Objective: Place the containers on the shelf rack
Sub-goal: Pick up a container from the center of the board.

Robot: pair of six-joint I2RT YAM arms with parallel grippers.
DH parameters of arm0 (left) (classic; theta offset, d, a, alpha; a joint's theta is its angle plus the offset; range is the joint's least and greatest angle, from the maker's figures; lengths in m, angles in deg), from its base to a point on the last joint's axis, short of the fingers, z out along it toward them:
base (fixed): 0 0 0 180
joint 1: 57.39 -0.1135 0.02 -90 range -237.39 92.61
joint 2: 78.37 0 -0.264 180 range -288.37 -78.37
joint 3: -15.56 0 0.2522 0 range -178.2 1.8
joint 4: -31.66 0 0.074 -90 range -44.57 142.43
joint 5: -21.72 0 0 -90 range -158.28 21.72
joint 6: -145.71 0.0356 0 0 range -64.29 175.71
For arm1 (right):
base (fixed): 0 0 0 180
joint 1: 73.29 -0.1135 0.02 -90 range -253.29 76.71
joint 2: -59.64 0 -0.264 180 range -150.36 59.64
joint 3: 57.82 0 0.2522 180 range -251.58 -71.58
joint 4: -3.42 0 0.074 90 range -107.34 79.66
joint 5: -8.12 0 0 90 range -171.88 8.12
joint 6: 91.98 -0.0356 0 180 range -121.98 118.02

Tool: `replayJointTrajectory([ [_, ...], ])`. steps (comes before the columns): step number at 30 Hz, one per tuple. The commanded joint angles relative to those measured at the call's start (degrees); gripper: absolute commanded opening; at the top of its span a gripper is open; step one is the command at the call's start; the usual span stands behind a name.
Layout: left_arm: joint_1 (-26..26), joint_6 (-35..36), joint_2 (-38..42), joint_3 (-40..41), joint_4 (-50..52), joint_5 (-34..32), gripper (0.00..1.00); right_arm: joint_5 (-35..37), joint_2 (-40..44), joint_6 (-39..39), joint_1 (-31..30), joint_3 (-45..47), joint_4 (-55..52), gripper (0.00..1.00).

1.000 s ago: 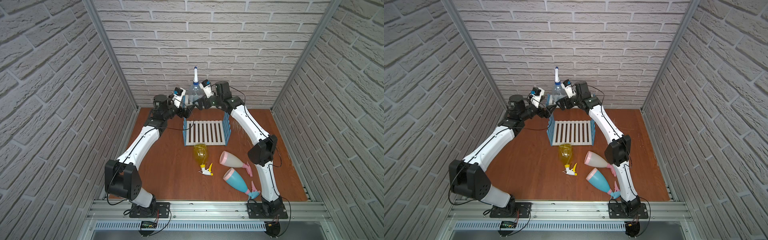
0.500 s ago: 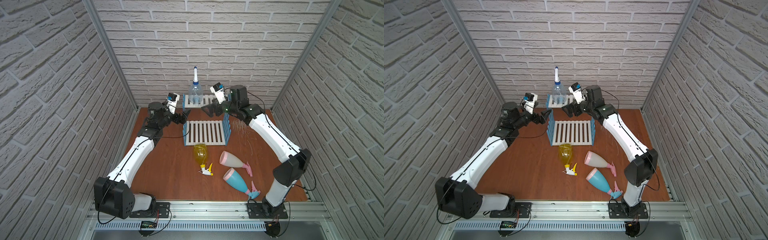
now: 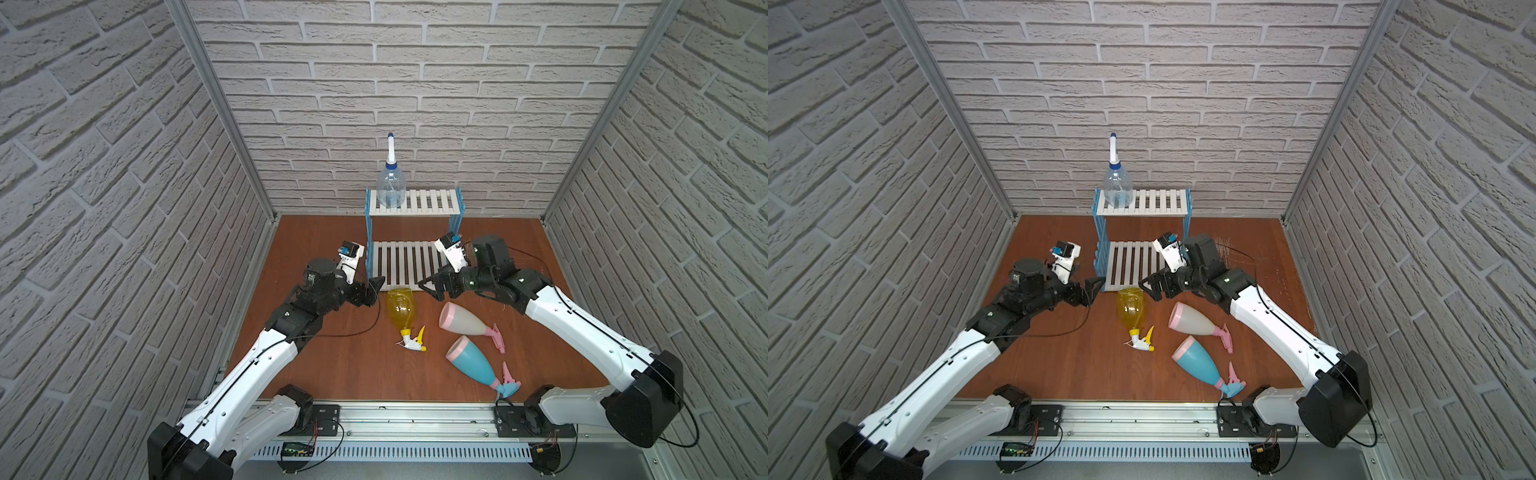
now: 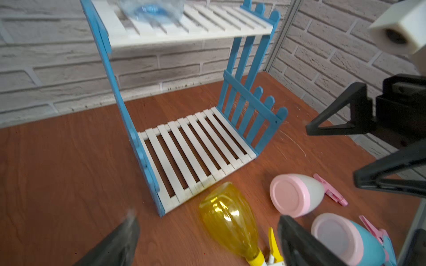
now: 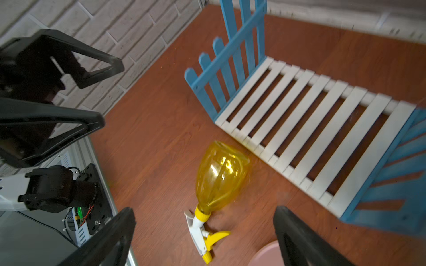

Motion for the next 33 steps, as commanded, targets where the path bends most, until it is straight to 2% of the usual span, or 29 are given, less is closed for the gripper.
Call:
replayJointTrajectory([
  [1, 1.7, -3.9, 4.3, 5.6, -1.2, -3.2, 0.98, 5.3, -2.1, -8.6, -3.0, 2.2, 2.8, 0.98],
  [7, 2.4, -4.7, 11.1, 10.6, -0.3, -7.7, 0.98, 11.9, -10.4, -17.4, -9.6, 3.0, 8.6, 0.99],
  [12, 2.4, -3.6, 14.1, 10.8, 2.0, -9.5, 0.98, 16.5, -16.2, -19.5, -11.1, 1.8, 8.7, 0.99],
  [30, 2.5, -3.6, 12.4, 12.5, -1.5, -10.2, 0.98, 14.5, -29.9, -18.7, -11.4, -7.2, 6.3, 1.00],
  [33, 2.5, -3.2, 12.2, 12.8, -2.0, -10.9, 0.98, 13.4, -31.4, -19.2, -11.4, -8.4, 5.6, 0.92],
])
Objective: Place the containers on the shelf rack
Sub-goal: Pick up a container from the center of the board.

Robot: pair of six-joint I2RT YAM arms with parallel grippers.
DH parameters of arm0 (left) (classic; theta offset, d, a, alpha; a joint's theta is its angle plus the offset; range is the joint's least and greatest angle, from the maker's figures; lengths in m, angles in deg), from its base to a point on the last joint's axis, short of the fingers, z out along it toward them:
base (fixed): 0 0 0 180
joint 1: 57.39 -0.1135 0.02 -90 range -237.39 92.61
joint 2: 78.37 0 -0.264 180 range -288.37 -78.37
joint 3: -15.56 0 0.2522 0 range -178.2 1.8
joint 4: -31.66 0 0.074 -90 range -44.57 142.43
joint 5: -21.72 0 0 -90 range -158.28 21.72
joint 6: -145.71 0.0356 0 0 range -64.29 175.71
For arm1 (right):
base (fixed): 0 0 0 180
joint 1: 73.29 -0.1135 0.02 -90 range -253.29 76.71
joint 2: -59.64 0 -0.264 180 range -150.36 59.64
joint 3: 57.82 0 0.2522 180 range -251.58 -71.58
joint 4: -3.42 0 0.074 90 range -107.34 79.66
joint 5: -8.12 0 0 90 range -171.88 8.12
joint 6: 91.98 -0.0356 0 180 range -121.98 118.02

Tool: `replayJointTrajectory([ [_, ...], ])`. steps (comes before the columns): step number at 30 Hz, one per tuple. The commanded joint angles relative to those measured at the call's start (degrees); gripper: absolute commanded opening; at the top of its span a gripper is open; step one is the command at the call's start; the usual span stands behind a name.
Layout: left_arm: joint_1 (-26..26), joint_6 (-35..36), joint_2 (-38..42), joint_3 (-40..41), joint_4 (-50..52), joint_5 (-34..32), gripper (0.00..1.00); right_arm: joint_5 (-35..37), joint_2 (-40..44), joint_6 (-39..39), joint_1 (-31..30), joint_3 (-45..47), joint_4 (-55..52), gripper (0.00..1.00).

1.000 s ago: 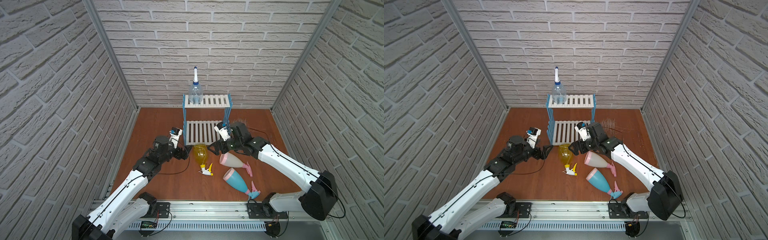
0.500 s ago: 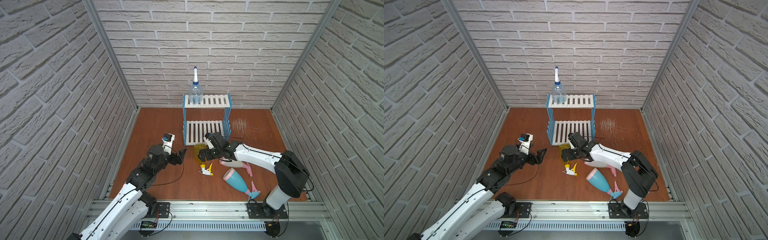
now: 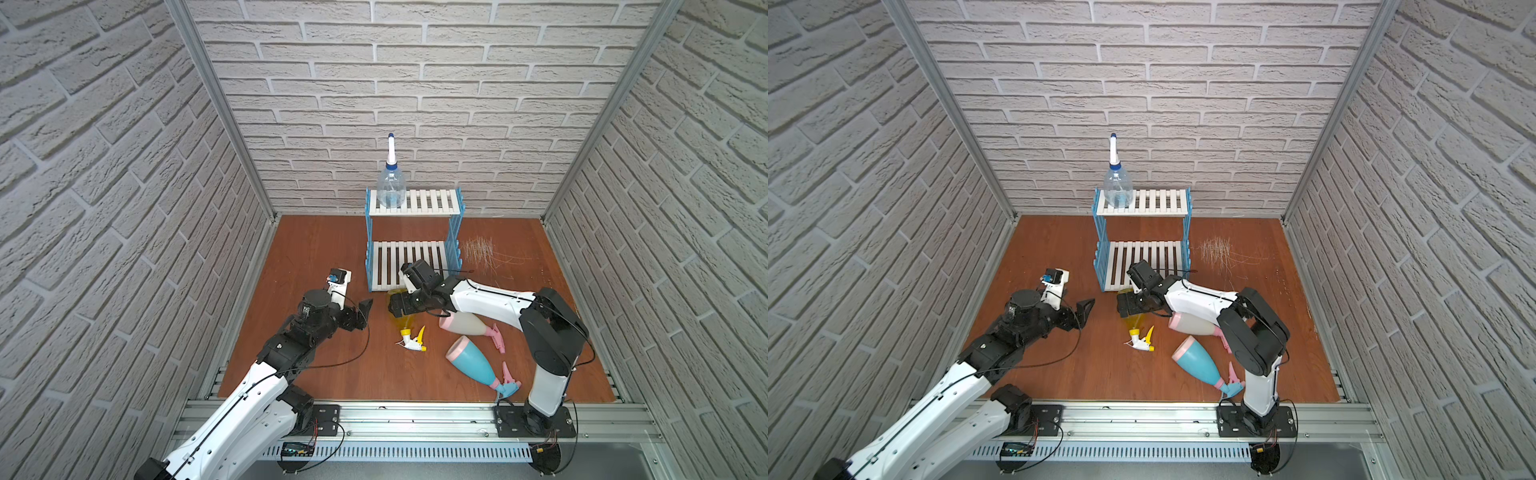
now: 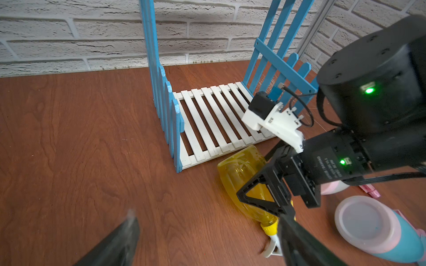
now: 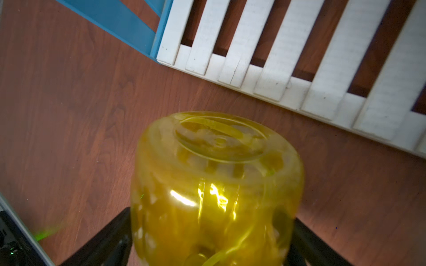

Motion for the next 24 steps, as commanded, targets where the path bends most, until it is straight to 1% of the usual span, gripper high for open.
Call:
replayJointTrajectory([
  [1, 0.3, 0.4, -0.1, 1.0, -3.6, -1.0, 0.98, -1.1, -1.2, -1.0, -0.4, -1.9, -0.3, 0.90],
  [6, 0.3, -0.7, -0.2, 1.2, -4.1, -0.4, 0.98, -2.0, -0.5, -1.8, -0.3, -1.7, -0.3, 0.80],
  [10, 0.3, 0.2, -0.5, 0.9, -3.4, 0.4, 0.98, -3.6, 1.0, -2.1, -0.3, -2.4, -2.2, 0.78],
  [14, 0.3, 4.3, -0.5, -1.9, -0.2, 2.0, 0.98, -6.1, 4.0, 0.3, -0.3, -3.7, -6.7, 0.78],
  [16, 0.4, 7.6, -2.4, -4.7, 2.9, 4.5, 0.98, -7.4, 5.8, 2.8, -0.2, -4.9, -10.9, 0.78],
  [18, 2.0, 13.9, -4.3, -8.0, 7.9, 5.8, 0.98, -9.8, 7.2, 7.2, 0.1, -6.6, -15.3, 0.78],
  [19, 3.5, 17.5, -5.5, -9.9, 10.6, 5.0, 0.98, -11.7, 7.9, 9.6, 0.3, -7.5, -17.3, 0.78],
  [22, 10.3, 29.1, -8.1, -13.0, 16.1, -1.0, 0.98, -17.0, 9.0, 16.0, 1.1, -11.1, -26.8, 0.78],
  [24, 14.9, 36.1, -9.3, -13.6, 16.9, -5.9, 0.98, -20.7, 9.8, 19.1, 1.8, -12.6, -31.2, 0.78],
])
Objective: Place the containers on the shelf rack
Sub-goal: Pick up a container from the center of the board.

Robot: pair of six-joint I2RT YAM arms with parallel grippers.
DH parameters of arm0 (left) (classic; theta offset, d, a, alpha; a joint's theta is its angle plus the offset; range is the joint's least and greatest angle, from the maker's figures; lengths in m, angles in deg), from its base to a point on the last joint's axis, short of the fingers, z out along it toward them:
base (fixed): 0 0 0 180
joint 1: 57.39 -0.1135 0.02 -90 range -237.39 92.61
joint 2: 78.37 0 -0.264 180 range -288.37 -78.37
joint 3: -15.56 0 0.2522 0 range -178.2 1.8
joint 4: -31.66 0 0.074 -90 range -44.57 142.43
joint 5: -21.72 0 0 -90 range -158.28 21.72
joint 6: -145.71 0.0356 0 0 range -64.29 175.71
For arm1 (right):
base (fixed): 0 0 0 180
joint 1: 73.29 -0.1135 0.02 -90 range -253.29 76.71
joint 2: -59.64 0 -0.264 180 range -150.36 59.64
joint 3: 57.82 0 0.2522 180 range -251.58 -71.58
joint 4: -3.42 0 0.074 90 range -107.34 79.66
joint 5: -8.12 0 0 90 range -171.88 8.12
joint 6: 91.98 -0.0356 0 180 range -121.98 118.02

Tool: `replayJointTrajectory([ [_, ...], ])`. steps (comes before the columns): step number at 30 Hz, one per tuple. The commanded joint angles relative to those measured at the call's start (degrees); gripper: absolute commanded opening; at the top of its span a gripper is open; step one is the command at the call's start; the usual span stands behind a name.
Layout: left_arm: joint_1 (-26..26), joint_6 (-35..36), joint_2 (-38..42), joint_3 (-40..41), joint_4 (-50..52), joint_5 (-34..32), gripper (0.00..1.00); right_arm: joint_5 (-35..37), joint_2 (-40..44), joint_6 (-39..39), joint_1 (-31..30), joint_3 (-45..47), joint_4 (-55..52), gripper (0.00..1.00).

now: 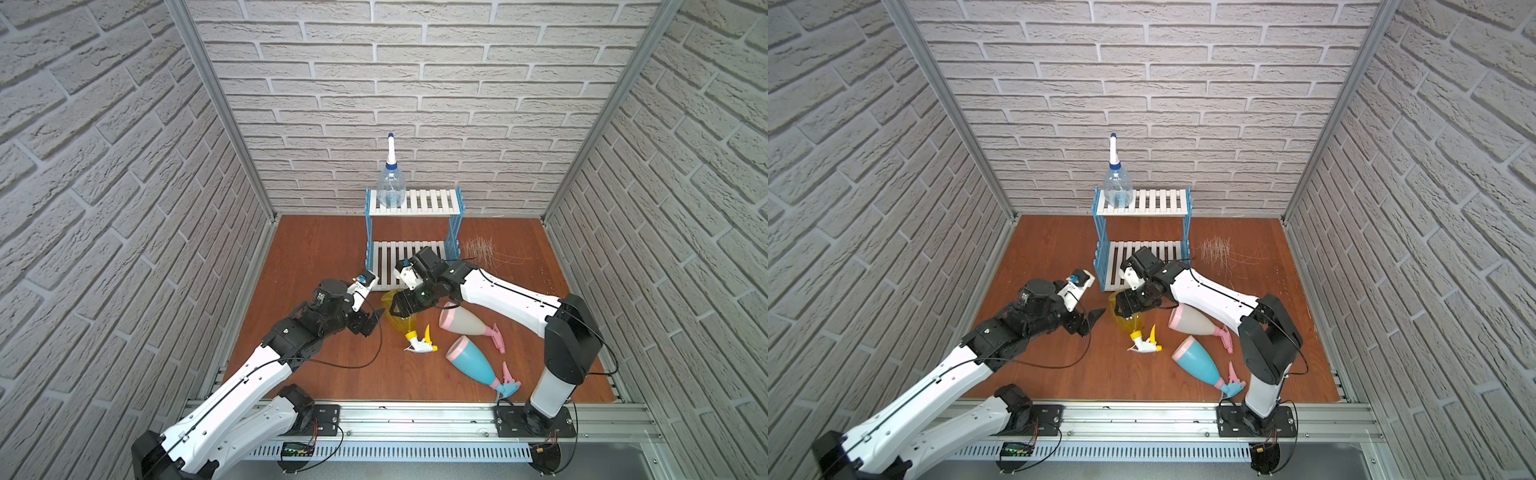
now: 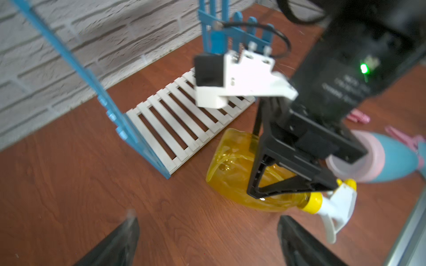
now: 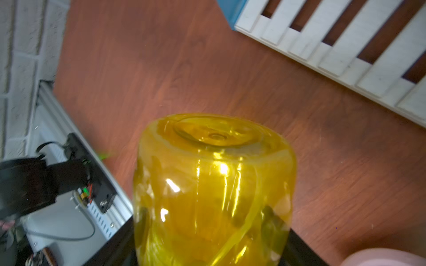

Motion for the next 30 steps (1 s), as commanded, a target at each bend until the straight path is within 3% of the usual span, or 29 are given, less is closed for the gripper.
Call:
replayJointTrajectory([
  [1, 6.1, 17.6, -1.4, -1.4, 4.8, -7.4, 0.98, -8.6, 3.6, 9.0, 1.1, -2.8, -12.0, 0.78],
  [5, 9.9, 26.5, -1.9, -1.0, 0.7, -9.6, 0.98, -11.6, 5.4, 12.3, 2.2, -4.6, -16.7, 0.78],
  [11, 11.1, 34.5, -3.4, -1.0, -3.0, -8.2, 0.98, -14.6, 6.0, 15.6, 2.8, -6.2, -22.0, 0.78],
  [20, 14.9, 39.5, -6.3, -3.3, -2.6, 0.3, 0.98, -20.6, 4.4, 20.6, 3.4, -9.8, -28.8, 0.78],
  [30, 16.7, 42.4, -10.9, -5.2, -1.4, 1.5, 0.98, -25.7, 2.5, 25.2, 3.4, -11.9, -33.5, 0.77],
])
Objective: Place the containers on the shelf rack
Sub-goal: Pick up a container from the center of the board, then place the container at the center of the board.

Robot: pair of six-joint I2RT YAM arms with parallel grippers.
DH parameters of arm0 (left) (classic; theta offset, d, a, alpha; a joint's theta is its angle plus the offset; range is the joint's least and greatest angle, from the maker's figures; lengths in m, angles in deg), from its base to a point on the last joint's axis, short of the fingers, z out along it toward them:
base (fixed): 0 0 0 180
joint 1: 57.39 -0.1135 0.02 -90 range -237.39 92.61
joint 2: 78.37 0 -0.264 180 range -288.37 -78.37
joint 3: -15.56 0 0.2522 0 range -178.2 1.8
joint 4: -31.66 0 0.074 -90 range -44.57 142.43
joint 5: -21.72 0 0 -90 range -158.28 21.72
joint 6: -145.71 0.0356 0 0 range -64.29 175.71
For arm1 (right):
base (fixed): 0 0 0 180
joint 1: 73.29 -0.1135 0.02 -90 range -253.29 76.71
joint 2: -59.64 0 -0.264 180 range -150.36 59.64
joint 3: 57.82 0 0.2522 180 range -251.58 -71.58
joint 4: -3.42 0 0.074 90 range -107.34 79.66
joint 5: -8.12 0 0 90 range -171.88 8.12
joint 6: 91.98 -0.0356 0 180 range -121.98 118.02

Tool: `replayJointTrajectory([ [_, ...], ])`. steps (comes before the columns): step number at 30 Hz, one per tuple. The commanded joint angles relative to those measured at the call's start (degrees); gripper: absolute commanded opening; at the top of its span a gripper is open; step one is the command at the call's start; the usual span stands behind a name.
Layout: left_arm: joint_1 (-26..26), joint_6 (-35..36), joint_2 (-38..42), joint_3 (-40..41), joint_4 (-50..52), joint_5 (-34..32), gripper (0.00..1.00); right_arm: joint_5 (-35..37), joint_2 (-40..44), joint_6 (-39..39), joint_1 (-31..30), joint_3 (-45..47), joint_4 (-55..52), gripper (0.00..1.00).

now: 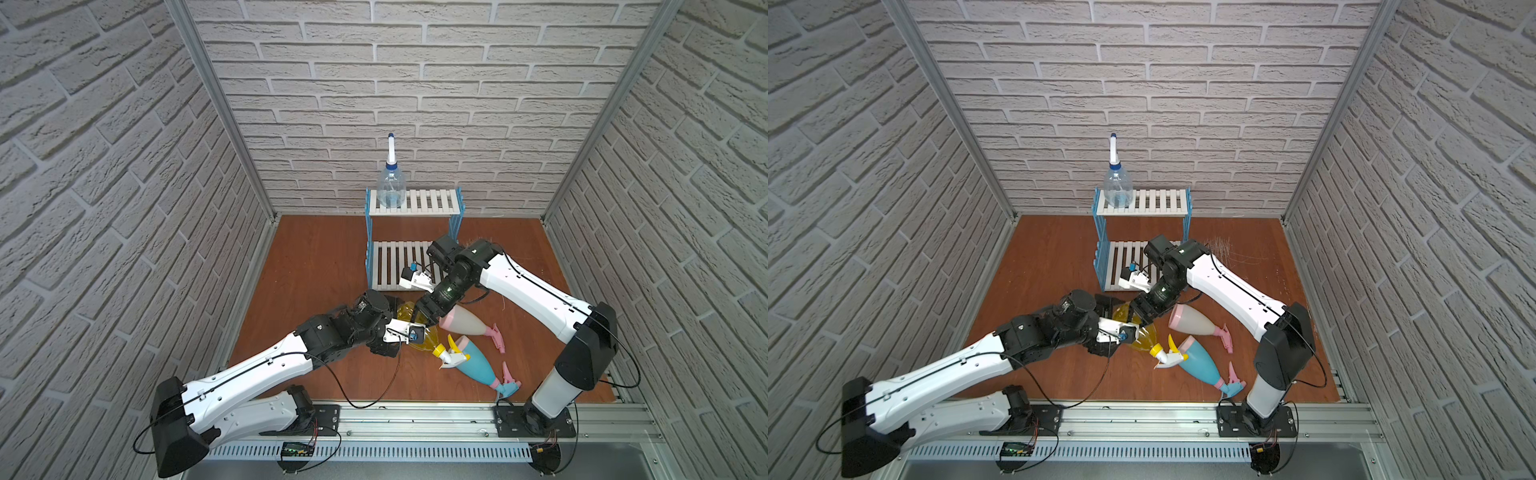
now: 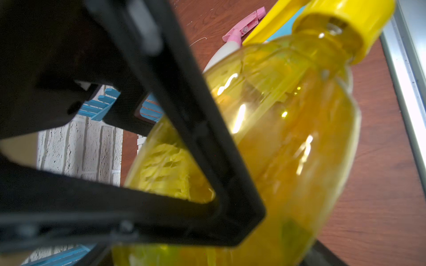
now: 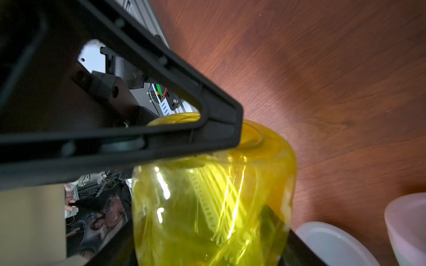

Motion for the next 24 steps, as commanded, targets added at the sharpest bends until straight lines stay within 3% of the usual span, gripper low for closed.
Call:
replayJointTrajectory([
  [1, 0.9, 1.8, -1.0, -1.4, -1.1, 2.1, 0.98, -4.8, -0.3, 3.2, -0.1, -2.0, -2.4, 0.77],
  [14, 3.4, 1.9, -5.1, 0.3, -5.3, 3.0, 0.98, -8.3, -1.5, 7.2, -0.1, -2.6, -5.4, 0.77],
  [20, 3.3, 1.3, -5.5, 0.6, -3.8, 2.8, 0.76, -7.0, -0.5, 6.5, 0.3, -1.9, -3.4, 0.77],
  [24, 3.0, 0.1, -4.9, 1.6, -3.5, 3.2, 0.70, -6.9, 0.0, 6.1, 1.3, -1.3, -2.4, 0.77],
])
